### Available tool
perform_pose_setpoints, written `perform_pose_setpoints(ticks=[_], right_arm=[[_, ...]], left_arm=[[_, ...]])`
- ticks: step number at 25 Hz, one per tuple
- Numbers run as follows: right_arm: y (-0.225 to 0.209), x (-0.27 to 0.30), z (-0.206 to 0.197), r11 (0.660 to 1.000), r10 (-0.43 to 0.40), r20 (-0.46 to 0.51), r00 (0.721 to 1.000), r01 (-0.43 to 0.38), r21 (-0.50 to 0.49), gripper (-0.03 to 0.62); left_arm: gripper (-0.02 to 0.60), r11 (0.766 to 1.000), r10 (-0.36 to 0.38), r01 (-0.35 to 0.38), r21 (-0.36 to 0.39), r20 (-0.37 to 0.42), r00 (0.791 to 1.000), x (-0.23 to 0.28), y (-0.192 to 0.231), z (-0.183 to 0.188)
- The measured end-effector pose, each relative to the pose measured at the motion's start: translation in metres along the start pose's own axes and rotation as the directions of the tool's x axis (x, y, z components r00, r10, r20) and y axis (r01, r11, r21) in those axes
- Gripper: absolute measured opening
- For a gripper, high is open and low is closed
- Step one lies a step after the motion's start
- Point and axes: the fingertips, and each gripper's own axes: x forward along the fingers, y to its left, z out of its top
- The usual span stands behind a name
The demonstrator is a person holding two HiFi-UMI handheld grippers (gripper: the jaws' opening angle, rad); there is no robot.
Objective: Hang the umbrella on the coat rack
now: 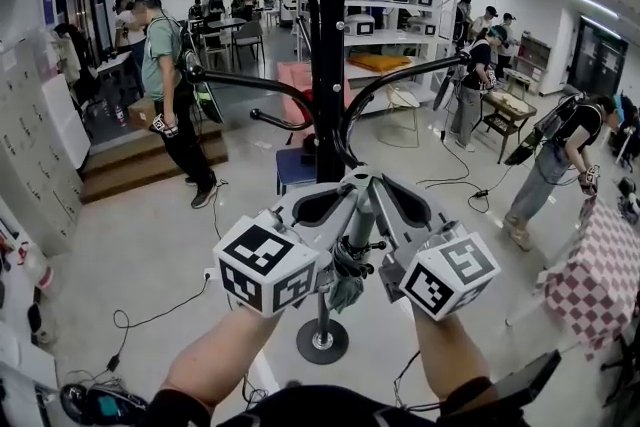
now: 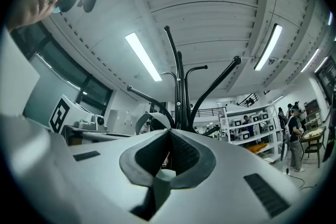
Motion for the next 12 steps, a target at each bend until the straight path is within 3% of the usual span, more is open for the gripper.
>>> perform_pose_setpoints(ticks=[12], right_arm=[[-0.015,0.018,-0.007,1.0,0.014,0.023,1.0,-0.014,0.02,0.008]], left_arm=[[0.011,1.0,-0.001,0.001,-0.003,0.017,1.0,0.013,0.019,-0.003]])
